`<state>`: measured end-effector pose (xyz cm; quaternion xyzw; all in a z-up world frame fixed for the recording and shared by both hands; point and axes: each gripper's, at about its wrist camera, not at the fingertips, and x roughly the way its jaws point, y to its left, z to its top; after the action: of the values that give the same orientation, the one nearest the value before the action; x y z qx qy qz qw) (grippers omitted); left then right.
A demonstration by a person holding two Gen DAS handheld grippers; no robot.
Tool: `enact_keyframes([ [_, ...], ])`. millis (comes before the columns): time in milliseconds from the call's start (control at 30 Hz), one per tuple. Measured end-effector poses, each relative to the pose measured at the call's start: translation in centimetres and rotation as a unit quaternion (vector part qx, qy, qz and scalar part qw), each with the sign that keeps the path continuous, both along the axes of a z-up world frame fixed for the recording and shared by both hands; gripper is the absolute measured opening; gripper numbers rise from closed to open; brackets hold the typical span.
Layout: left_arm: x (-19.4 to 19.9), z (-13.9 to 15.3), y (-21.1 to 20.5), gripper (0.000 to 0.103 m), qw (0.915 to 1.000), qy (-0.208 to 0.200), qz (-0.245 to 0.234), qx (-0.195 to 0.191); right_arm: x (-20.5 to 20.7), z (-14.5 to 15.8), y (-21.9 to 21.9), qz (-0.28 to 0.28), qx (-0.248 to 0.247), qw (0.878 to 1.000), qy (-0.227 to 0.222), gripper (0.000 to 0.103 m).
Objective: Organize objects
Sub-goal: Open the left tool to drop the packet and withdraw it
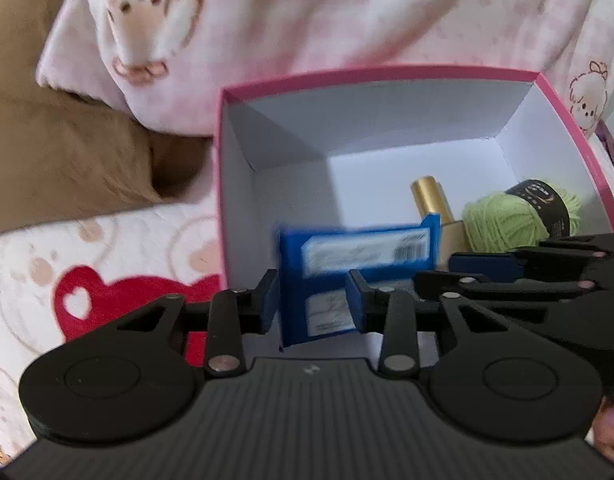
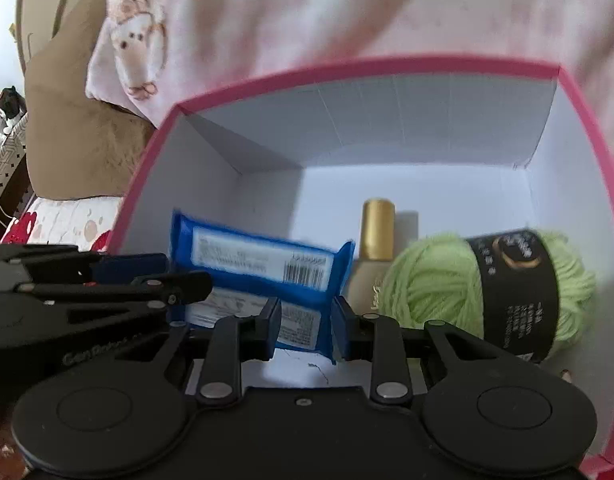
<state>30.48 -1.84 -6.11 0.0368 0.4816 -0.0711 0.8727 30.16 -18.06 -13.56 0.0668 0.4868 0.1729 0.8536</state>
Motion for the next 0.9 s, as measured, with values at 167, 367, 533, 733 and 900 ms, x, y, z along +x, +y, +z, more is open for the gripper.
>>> enact_keyframes([
  [167, -1.5, 2.5, 0.7, 0.053, 0.9999, -0.015, -0.007, -0.002, -2.4, 2.8, 0.0, 0.006, -0.015, 0.999, -0.034, 0.034],
  [367, -5.1, 6.0, 1.8, 0.062, 0.9994, -0.014, -0.02, -0.025, -6.9, 7.4, -0.1, 0.029, -0.019, 0.998, -0.059, 0.046],
  [533, -8.6, 9.7, 2.8, 0.066, 0.9982, -0.031, -0.025, -0.045, -10.2, 11.0, -0.8, 0.034, 0.009, 0.998, -0.05, 0.051],
  [733, -12.9, 13.9, 3.3, 0.077, 0.9959, -0.044, -0.057, -0.054, -15.0, 15.3, -1.1, 0.052, -0.009, 0.996, -0.078, 0.068],
  [900, -16.5, 15.2, 3.4, 0.086, 0.9942, -0.066, -0.076, -0.036, -20.3, 17.0, -2.1, 0.062, -0.017, 0.992, -0.107, 0.081],
])
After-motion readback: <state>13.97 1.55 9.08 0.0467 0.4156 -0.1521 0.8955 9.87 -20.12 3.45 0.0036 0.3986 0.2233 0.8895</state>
